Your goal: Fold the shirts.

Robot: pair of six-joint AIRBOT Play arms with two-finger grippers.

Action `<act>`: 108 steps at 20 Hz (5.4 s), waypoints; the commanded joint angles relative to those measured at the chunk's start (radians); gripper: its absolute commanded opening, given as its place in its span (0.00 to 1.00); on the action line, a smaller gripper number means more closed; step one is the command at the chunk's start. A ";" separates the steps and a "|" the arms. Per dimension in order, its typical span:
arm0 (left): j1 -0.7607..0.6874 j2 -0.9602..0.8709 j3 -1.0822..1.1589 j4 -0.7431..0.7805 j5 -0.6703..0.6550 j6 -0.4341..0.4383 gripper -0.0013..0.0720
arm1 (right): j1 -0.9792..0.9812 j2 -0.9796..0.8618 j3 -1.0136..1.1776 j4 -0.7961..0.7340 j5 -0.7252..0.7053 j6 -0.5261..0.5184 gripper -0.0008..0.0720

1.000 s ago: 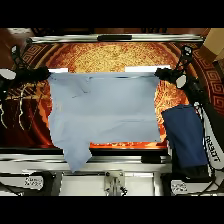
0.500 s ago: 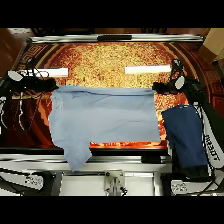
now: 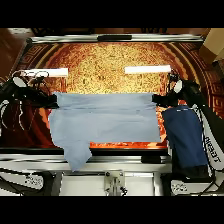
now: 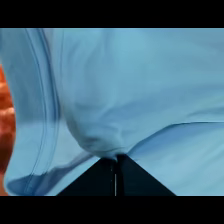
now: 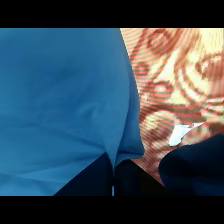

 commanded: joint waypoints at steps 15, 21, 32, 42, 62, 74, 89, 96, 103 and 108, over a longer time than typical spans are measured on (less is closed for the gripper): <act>0.184 0.364 -0.340 0.001 -0.259 -0.029 0.51 | -0.098 0.291 -0.038 -0.060 0.497 -0.229 0.65; 0.186 0.607 -0.830 -0.116 -0.122 0.076 0.55 | -0.174 0.373 -0.188 0.072 0.490 -0.241 0.65; 0.183 0.604 -0.920 -0.154 0.048 0.075 0.55 | -0.146 0.373 -0.240 0.239 0.459 -0.251 0.89; 0.174 0.607 -0.919 -0.166 0.045 0.111 0.06 | -0.079 0.373 -0.507 0.179 0.300 -0.195 0.89; 0.174 0.663 -0.919 -0.166 0.036 0.119 0.06 | -0.078 0.285 -0.517 0.227 0.149 -0.161 0.88; 0.174 0.657 -0.601 -0.120 0.024 0.288 0.05 | -0.079 0.386 -0.366 0.240 0.132 -0.451 0.11; 0.018 -0.114 0.224 -0.121 0.005 0.066 0.06 | 0.031 -0.153 0.171 0.106 -0.068 -0.248 0.11; 0.040 -0.156 0.233 -0.117 -0.126 0.063 0.91 | -0.026 -0.140 0.171 0.135 0.030 -0.254 0.92; 0.034 -0.098 0.234 -0.121 -0.167 0.063 0.91 | -0.105 -0.234 0.171 0.300 0.079 -0.255 0.92; 0.008 -0.074 0.239 -0.168 -0.167 0.063 0.91 | -0.062 -0.294 0.171 0.410 0.146 -0.312 0.68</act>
